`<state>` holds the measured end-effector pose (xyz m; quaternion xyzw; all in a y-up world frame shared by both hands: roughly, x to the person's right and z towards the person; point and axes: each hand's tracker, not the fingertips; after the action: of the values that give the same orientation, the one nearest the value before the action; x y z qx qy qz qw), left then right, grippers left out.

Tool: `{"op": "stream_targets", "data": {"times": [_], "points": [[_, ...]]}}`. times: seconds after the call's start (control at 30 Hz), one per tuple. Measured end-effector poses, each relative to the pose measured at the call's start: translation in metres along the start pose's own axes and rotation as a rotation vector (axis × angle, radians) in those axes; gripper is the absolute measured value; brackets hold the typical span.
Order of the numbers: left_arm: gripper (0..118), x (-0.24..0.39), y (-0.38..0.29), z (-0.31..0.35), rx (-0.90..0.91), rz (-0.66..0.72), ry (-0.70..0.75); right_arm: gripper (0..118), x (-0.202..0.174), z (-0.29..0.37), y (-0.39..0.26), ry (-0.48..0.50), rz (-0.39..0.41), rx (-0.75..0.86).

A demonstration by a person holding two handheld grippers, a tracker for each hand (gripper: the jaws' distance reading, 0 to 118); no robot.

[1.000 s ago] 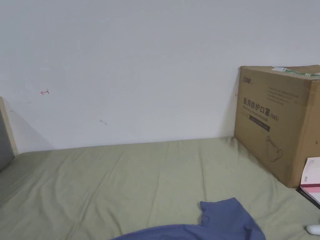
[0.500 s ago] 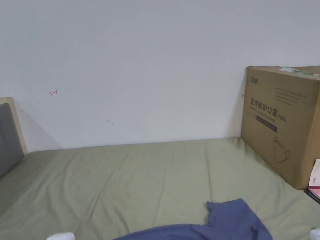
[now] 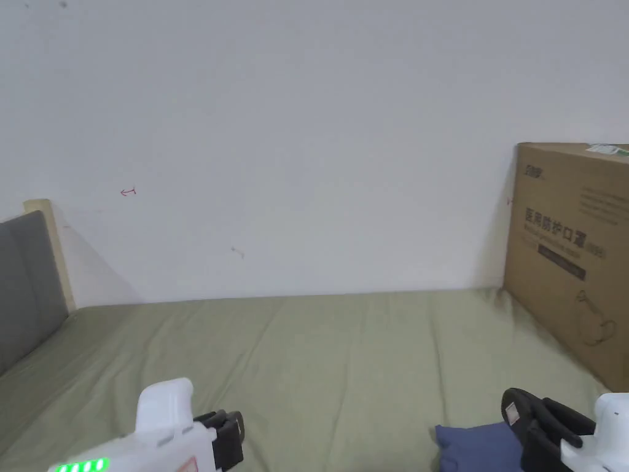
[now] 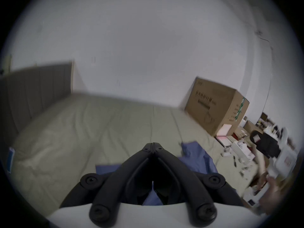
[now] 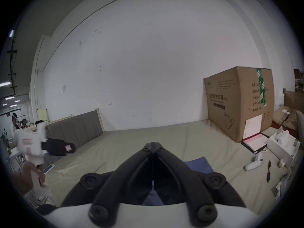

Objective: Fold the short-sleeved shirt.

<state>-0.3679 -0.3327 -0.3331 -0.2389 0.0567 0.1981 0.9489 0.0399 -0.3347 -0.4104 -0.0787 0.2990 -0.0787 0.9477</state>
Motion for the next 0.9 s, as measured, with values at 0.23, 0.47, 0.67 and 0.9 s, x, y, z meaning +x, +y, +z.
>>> {"op": "stream_targets", "data": {"times": [0.23,0.47,0.67,0.9], "points": [[19,-0.111,0.002,-0.115,-0.534,0.17,0.139,0,0.015,-0.018,-0.029,0.05,-0.046,-0.169],[113,-0.151,-0.037,-0.175,-0.575,0.094,0.265,0,0.026,-0.03,-0.056,0.038,-0.111,-0.292],[118,-0.149,-0.084,-0.199,-0.552,-0.097,0.273,0,0.036,-0.036,-0.064,0.014,-0.105,-0.333],[45,-0.112,-0.089,-0.162,-0.387,-0.259,0.327,0,0.054,-0.039,-0.066,-0.016,-0.134,-0.349]]}}
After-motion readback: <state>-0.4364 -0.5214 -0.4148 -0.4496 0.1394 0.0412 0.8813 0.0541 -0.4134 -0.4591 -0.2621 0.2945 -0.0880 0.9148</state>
